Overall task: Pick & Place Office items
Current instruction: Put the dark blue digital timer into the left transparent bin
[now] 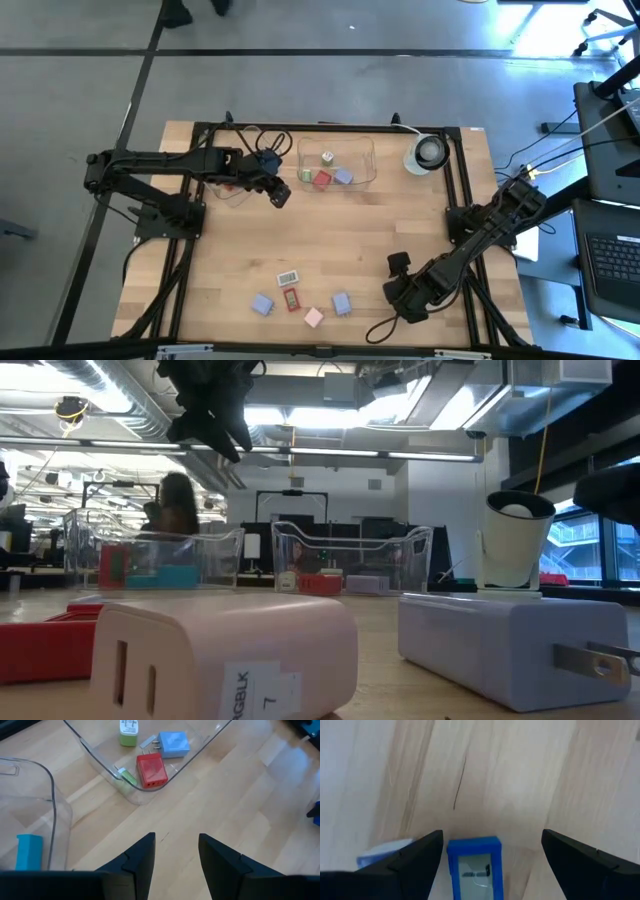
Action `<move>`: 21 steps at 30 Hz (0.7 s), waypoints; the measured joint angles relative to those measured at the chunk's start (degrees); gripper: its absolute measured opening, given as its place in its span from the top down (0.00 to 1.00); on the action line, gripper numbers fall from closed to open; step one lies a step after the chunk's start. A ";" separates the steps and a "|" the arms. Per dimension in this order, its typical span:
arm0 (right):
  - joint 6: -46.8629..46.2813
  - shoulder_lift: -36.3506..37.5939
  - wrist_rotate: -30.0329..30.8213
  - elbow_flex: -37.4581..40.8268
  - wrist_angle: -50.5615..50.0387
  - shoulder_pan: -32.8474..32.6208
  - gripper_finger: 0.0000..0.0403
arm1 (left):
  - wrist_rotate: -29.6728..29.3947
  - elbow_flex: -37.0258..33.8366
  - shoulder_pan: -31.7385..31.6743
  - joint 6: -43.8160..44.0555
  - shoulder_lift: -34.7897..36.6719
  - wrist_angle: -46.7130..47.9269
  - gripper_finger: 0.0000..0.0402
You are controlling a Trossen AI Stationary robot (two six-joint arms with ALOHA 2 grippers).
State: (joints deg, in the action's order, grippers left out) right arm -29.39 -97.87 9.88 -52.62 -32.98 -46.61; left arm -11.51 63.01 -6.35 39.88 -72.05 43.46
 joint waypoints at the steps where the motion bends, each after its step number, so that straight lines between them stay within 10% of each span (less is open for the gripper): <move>1: 0.00 -0.12 -0.44 0.00 -0.13 0.00 0.15 | 0.00 -0.01 0.00 -0.06 0.00 0.01 0.63; 12: -0.02 -0.23 -3.42 0.02 -1.54 0.00 0.17 | 0.02 -0.01 0.00 -0.61 0.00 0.03 0.63; 21: -0.29 -0.23 -3.44 0.02 -1.56 0.00 0.37 | 0.02 -0.01 0.00 -0.61 0.00 0.04 0.63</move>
State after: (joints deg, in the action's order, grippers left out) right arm -29.68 -98.10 6.44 -52.60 -34.54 -46.61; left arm -11.49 63.00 -6.35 39.27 -72.05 43.51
